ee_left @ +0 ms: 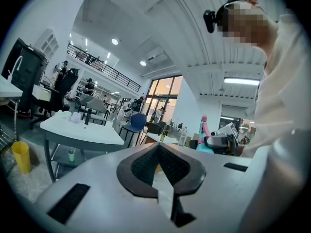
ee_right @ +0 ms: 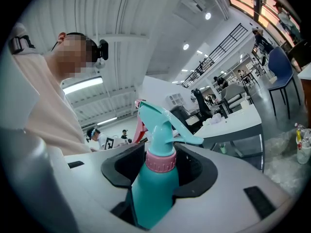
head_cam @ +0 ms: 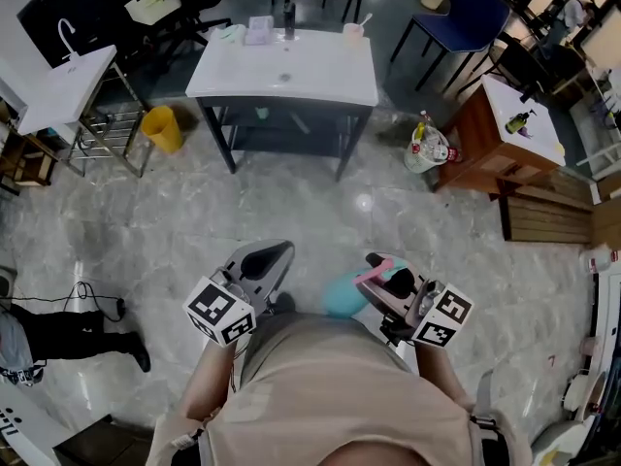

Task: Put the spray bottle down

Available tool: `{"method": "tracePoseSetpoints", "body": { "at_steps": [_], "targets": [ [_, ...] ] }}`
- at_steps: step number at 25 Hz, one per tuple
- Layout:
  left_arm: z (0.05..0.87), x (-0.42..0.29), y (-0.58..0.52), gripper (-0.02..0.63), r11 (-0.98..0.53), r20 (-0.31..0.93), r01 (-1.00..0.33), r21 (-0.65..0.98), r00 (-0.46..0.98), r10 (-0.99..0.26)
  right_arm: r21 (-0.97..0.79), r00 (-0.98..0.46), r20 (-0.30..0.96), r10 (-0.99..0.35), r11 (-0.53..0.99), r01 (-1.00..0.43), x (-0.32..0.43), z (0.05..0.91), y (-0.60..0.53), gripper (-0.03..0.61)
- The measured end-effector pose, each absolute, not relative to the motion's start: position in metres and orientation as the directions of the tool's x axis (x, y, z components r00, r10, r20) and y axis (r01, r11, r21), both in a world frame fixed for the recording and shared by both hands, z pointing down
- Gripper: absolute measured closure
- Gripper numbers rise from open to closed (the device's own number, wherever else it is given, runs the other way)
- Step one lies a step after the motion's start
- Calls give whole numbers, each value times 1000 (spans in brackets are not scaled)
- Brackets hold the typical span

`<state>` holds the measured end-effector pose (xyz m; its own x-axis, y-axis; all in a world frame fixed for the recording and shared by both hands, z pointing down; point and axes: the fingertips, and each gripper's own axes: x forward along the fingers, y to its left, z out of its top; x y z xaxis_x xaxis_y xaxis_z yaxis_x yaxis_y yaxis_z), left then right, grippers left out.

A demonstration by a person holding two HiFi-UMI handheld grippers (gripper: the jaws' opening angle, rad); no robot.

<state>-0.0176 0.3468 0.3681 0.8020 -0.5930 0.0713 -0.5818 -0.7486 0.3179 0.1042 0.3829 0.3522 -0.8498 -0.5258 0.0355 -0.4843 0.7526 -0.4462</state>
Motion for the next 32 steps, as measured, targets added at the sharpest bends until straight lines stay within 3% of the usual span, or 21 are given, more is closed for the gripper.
{"method": "tracePoseSetpoints", "body": {
  "at_steps": [14,32],
  "targets": [
    [380,-84,331,606,-747,59,-583,320,799,-598,-395,-814,70,-576,733,-553,56,350,349,387],
    [383,-104,308,606,-679,84,-667,307,730,-679,-354,-854,56,-517,789,-502,39,350,302,387]
  ]
}}
